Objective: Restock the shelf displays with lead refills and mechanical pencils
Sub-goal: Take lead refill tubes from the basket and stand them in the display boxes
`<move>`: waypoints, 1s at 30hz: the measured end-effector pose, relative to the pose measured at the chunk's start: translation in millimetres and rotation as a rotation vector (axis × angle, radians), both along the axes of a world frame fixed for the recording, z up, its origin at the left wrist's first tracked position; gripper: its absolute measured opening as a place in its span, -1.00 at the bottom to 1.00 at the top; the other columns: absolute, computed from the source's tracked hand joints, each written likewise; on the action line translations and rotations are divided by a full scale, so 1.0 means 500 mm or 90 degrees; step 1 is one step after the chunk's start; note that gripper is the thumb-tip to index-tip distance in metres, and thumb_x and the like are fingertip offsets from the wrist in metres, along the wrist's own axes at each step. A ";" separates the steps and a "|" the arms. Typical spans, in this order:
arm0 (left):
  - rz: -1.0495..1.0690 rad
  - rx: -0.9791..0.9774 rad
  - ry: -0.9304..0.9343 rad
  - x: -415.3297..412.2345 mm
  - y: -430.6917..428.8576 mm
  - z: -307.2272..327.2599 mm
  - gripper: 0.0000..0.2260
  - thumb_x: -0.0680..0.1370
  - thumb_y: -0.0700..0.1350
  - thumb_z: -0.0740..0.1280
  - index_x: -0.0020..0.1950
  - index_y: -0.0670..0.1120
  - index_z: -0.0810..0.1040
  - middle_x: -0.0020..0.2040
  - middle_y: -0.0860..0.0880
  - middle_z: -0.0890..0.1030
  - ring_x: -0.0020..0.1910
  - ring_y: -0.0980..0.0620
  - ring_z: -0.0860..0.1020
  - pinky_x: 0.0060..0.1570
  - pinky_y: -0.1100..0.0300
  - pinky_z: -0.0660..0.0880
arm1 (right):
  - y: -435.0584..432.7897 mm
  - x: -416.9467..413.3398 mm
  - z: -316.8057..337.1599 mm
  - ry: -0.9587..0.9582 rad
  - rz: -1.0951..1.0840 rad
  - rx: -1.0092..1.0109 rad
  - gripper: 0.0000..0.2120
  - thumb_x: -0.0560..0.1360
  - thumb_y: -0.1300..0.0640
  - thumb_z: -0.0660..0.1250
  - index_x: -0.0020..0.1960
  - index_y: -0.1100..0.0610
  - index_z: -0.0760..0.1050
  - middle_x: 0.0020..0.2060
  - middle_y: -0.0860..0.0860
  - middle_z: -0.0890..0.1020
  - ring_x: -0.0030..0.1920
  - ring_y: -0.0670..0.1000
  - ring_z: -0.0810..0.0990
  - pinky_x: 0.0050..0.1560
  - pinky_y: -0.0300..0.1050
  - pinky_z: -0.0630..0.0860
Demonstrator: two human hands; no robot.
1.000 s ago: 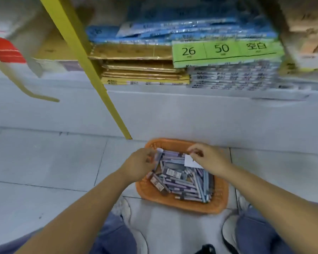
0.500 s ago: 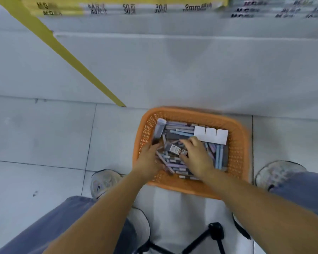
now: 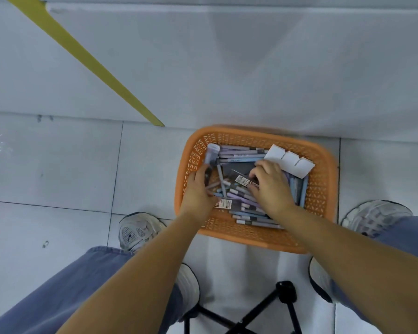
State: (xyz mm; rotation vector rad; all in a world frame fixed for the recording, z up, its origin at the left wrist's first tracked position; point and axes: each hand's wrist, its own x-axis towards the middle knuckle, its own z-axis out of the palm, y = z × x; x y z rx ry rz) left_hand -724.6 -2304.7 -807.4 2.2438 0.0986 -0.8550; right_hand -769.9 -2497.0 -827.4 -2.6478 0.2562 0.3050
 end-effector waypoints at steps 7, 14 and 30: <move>0.046 -0.050 -0.024 0.015 -0.010 -0.012 -0.26 0.45 -0.26 0.52 0.49 0.19 0.27 0.29 0.13 0.46 0.08 -0.01 0.64 0.11 0.01 0.62 | 0.006 0.006 -0.006 0.061 0.010 -0.052 -0.55 0.48 0.08 0.42 0.33 0.12 0.41 0.21 0.07 0.50 0.23 0.12 0.38 0.23 0.00 0.35; -0.091 0.063 -0.054 0.029 -0.021 -0.017 -0.53 0.54 -0.11 0.46 0.43 0.03 0.45 0.40 -0.01 0.43 0.07 0.00 0.61 0.12 0.00 0.60 | -0.004 0.017 0.007 0.128 0.005 0.011 -0.73 0.49 0.14 0.40 0.16 0.10 0.47 0.08 0.05 0.48 0.15 0.09 0.39 0.09 -0.05 0.38; -0.025 -0.022 0.037 -0.007 -0.007 -0.007 -0.80 0.66 -0.12 0.27 0.28 0.01 0.47 0.08 0.01 0.64 -0.07 0.09 0.58 -0.11 0.20 0.47 | 0.012 -0.061 0.051 0.267 -0.398 0.464 -0.82 0.54 0.13 0.37 0.12 0.05 0.48 0.06 0.00 0.63 0.04 -0.01 0.59 0.04 -0.10 0.53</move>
